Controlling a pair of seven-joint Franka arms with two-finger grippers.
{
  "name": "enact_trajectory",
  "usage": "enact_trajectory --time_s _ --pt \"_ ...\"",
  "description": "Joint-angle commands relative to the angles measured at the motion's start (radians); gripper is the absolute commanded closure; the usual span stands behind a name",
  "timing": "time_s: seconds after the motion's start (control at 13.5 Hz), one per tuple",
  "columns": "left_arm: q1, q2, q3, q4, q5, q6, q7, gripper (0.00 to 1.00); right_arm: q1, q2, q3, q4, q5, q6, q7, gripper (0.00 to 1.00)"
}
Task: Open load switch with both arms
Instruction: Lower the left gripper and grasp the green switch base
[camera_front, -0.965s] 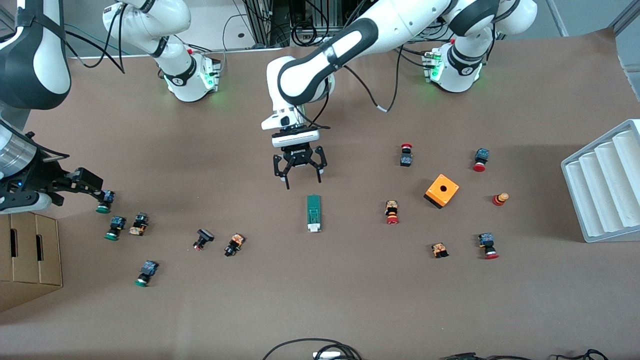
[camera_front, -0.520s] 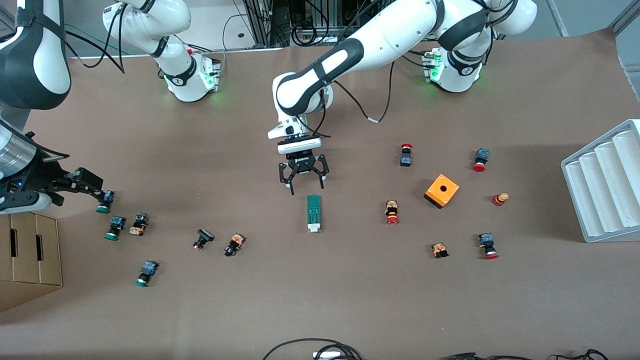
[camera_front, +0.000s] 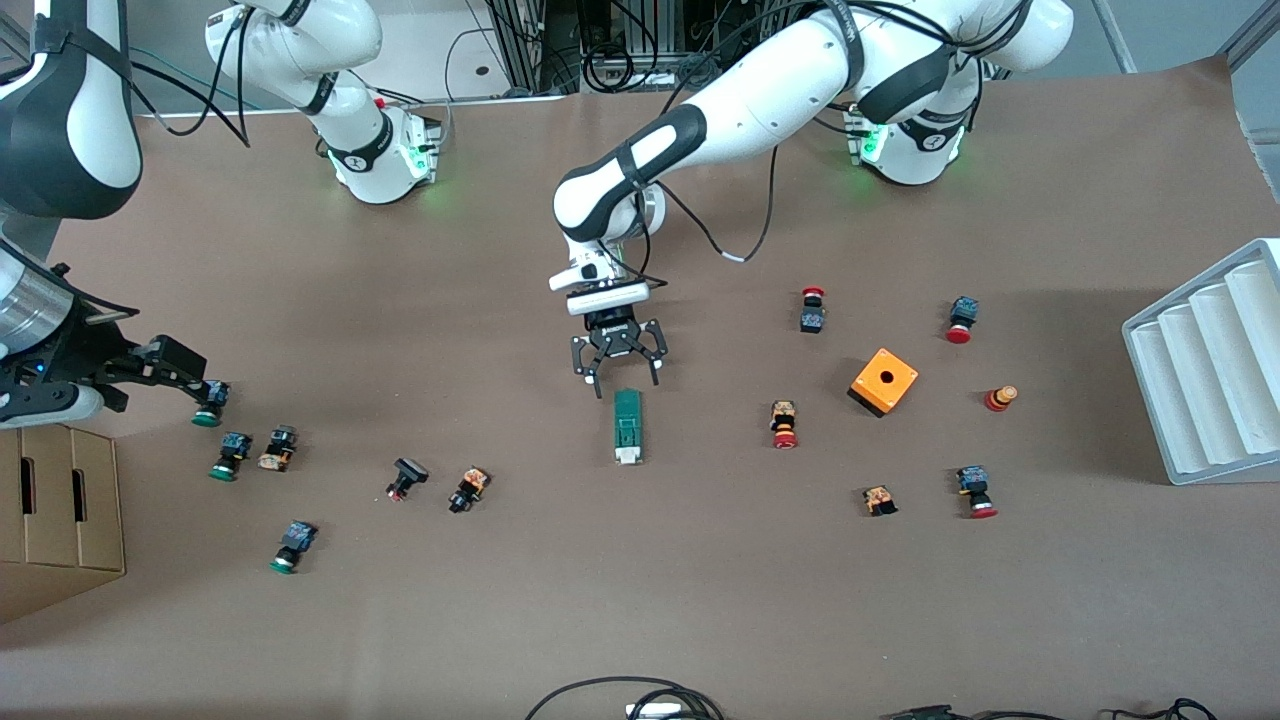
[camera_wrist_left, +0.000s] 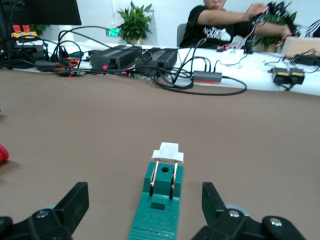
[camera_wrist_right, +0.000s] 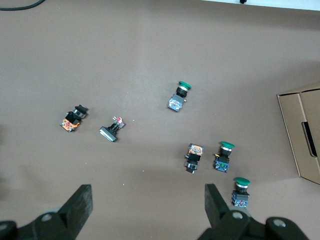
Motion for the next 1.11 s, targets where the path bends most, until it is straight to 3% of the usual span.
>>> enact_trajectory --time_s 0.0,0.37,1.04 --pt "-0.021 0.034 0.000 0.018 0.063 -0.051 -0.057 0.00 -0.002 0.009 -0.006 0.020 -0.013 -0.008 -0.004 0.00" --pt "-0.044 0.066 0.002 0.019 0.076 -0.074 -0.063 0.00 0.001 0.015 -0.012 0.020 -0.024 -0.010 0.002 0.00" --pt "-0.053 0.126 0.002 0.040 0.106 -0.114 -0.063 0.00 0.047 0.113 0.000 0.021 0.008 -0.001 0.008 0.00"
